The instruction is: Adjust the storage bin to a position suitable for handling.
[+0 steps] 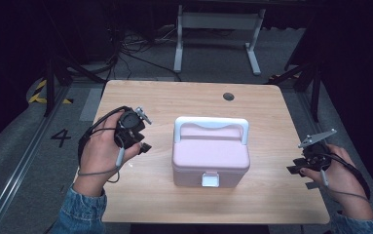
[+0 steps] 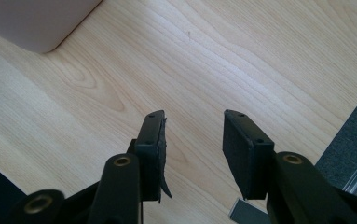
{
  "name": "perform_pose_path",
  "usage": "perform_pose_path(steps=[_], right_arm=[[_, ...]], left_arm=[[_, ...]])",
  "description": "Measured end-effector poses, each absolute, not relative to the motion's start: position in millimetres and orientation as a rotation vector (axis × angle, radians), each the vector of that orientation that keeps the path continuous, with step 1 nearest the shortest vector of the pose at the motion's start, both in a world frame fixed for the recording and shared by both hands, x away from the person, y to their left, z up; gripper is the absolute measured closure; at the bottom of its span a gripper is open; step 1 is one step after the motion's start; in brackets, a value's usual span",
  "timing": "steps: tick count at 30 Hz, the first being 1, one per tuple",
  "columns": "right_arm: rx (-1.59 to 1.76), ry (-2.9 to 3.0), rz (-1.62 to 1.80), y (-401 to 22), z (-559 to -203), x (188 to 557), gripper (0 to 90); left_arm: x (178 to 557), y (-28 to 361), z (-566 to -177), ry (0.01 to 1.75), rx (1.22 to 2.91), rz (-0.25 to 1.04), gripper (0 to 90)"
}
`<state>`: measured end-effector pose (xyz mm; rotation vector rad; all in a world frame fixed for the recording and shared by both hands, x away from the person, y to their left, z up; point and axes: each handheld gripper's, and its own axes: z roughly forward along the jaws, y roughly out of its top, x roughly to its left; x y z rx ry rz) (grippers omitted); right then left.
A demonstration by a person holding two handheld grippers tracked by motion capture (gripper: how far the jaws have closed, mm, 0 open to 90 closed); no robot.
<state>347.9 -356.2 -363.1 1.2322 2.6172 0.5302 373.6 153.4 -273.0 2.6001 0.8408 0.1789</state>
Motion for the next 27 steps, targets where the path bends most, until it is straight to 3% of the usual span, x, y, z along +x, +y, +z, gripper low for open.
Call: perform_pose_path(steps=[3,7,16,27], right_arm=[[1.23,2.613,0.526,-357.0,-364.4,347.1,59.3],[1.238,2.608,0.526,-358.6,-364.7,344.6,58.6],[1.241,2.598,0.522,-363.0,-365.8,339.7,58.2],[1.23,2.598,0.523,-363.0,-367.0,337.8,57.3]], left_arm=[[378.3,147.6,-269.5,0.891,2.499,0.154,43.0],[383.3,137.4,-266.6,0.866,2.495,0.149,34.5],[400.7,110.3,-266.8,0.78,2.459,0.15,37.2],[424.9,83.5,-288.1,0.804,2.478,0.145,38.7]])
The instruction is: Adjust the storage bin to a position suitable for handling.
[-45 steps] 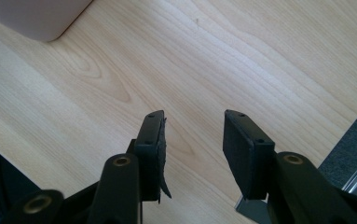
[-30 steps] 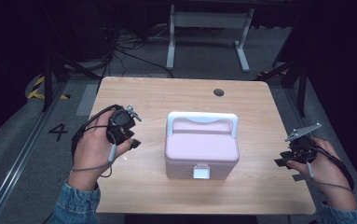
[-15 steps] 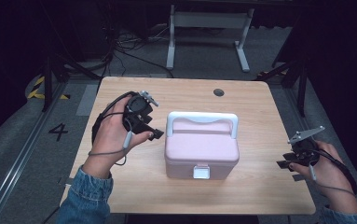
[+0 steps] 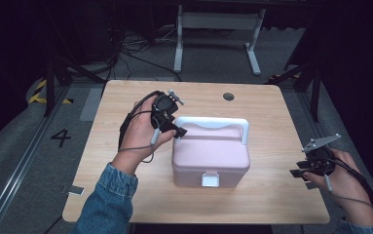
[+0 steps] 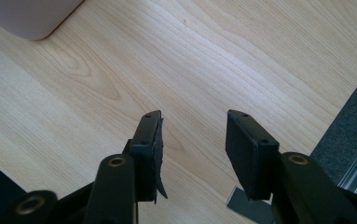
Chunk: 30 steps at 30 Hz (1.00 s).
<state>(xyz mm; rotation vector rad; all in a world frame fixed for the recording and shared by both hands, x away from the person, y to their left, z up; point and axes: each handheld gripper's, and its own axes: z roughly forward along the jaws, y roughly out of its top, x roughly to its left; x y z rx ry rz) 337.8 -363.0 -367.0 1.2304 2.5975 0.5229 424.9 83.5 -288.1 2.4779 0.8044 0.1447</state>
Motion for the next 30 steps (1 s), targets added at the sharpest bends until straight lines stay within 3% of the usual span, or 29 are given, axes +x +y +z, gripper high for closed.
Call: perform_pose_path(steps=[2,8,14,22,30], right_arm=[[1.227,2.598,0.527,-362.5,-367.2,338.0,57.2],[1.216,2.611,0.551,-360.0,-370.3,340.4,57.1],[1.21,2.617,0.555,-359.4,-371.4,341.6,57.1],[1.206,2.613,0.555,-358.9,-372.0,342.4,57.0],[1.207,2.617,0.565,-356.2,-373.2,343.3,56.6]], left_arm=[[427.7,78.7,-292.7,0.781,2.482,0.125,43.1],[435.7,69.0,-303.7,0.764,2.473,0.132,41.9],[432.7,63.7,-304.8,0.74,2.476,0.173,50.8],[422.6,66.0,-294.1,0.682,2.463,0.215,69.9],[410.9,67.5,-282.9,0.632,2.467,0.261,69.8]])
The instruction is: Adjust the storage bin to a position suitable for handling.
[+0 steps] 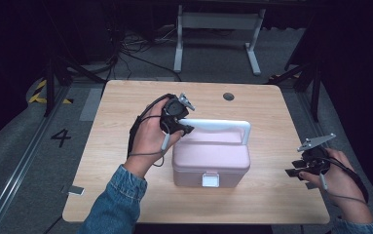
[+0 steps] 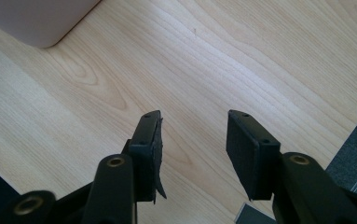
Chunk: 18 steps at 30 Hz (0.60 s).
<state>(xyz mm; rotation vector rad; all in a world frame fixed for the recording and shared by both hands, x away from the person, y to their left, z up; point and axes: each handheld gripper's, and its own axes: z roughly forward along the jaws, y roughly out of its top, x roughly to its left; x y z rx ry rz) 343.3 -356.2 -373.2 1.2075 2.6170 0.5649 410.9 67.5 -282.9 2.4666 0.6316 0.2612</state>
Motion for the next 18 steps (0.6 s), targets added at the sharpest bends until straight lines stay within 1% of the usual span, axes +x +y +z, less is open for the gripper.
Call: perform_pose_path(steps=[9,18], right_arm=[[1.199,2.602,0.581,-355.8,-373.2,343.3,55.8],[1.178,2.559,0.642,-358.0,-369.5,337.6,55.7]], left_arm=[[405.6,69.5,-270.3,0.602,2.442,0.265,70.4],[411.2,68.3,-262.3,0.605,2.438,0.275,69.8]])
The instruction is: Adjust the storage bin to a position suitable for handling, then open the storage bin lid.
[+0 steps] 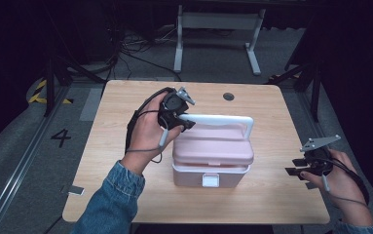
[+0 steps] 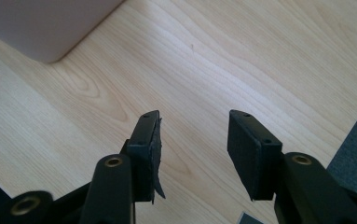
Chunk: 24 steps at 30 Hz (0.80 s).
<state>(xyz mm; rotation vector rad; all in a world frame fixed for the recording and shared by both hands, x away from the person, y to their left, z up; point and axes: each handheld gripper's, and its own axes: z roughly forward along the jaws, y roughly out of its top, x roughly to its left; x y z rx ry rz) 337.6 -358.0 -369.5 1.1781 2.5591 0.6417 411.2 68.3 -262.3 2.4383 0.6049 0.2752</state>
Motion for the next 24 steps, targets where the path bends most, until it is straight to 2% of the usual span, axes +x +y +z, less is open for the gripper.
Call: perform_pose_path(steps=[7,24], right_arm=[[1.147,2.544,0.797,-352.9,-361.8,333.7,60.2],[0.955,2.494,1.206,-321.2,-336.3,325.3,58.6]], left_arm=[[419.5,70.1,-260.7,0.618,2.411,0.261,68.9],[438.3,70.7,-257.9,0.672,2.361,0.275,67.5]])
